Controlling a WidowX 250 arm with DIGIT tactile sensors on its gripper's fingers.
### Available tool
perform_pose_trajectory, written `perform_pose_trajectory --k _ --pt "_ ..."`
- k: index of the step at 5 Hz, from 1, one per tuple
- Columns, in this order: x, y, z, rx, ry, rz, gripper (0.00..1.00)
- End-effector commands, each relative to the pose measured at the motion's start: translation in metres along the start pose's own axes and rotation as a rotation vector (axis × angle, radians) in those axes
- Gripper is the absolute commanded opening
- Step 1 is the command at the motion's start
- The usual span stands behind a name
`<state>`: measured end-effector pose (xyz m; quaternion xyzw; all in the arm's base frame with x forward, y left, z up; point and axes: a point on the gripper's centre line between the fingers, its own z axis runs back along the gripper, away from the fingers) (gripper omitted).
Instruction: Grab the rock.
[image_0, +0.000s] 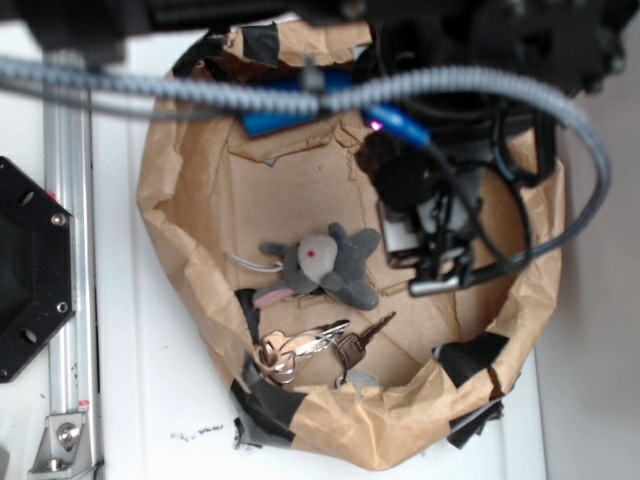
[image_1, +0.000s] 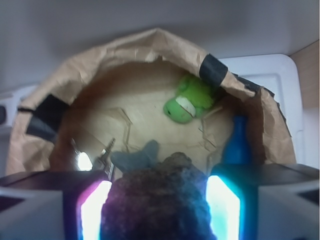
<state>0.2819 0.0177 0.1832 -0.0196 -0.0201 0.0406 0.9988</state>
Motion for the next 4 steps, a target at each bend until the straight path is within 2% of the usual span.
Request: perform_pose_trajectory --k 1,4 --pt "0.0016 -0.0061 0.0290 -0.009 -0.132 -0.071 0.00" --pt "0.0003 -0.0045 0.0222 -0.003 -0.132 -0.052 0.00"
